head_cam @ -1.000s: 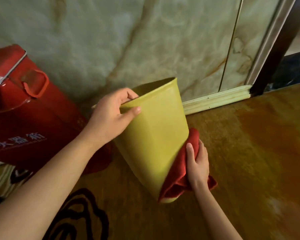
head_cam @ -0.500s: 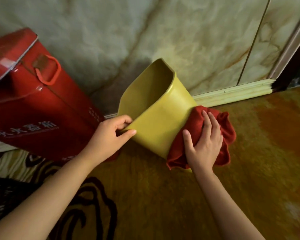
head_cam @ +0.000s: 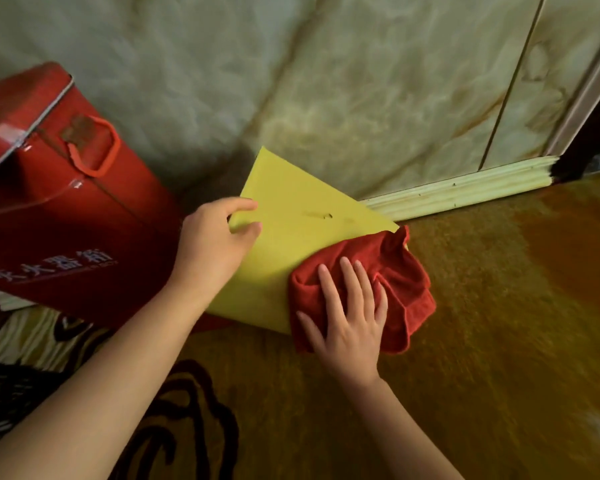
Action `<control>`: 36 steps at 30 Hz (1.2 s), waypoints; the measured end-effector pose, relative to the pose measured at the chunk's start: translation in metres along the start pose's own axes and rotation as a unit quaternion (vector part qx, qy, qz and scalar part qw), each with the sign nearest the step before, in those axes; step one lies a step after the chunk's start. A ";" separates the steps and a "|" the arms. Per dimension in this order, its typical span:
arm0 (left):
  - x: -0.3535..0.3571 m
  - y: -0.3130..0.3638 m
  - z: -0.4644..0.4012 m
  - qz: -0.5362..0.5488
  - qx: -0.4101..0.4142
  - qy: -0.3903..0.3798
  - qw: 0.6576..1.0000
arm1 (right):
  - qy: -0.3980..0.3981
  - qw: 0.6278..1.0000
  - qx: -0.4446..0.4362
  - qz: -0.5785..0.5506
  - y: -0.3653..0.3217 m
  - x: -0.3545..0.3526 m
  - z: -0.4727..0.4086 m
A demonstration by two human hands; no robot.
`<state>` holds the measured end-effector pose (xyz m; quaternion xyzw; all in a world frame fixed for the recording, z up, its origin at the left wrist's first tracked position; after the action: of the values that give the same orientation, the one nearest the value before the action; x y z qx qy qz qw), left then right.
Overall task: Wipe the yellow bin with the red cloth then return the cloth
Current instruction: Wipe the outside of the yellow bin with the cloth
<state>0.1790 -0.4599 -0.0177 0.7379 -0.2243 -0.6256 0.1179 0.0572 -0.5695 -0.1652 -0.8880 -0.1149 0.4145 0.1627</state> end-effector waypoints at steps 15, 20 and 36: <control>0.040 -0.017 0.019 0.089 0.087 -0.152 0.980 | -0.136 0.969 0.027 -0.205 0.023 0.036 -0.104; 0.041 -0.029 0.020 0.096 0.080 -0.165 0.978 | -0.173 0.959 0.150 -0.168 0.090 0.045 -0.058; 0.032 -0.014 -0.007 -0.118 0.084 -0.138 0.980 | -0.226 0.950 0.156 -0.151 0.097 0.061 -0.090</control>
<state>0.1920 -0.4639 -0.0510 0.6731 -0.2015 -0.7097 -0.0508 0.1720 -0.6559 -0.1909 -0.7069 -0.2153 0.5872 0.3302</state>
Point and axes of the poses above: each hand's wrist, its own z-axis away from the middle knuckle, its own x-axis out of the palm, y = z × x, the point moved 10 cm from there along -z, towards the middle knuckle, and after that the axes turned 13 degrees about -x, right-handed, at the moved point
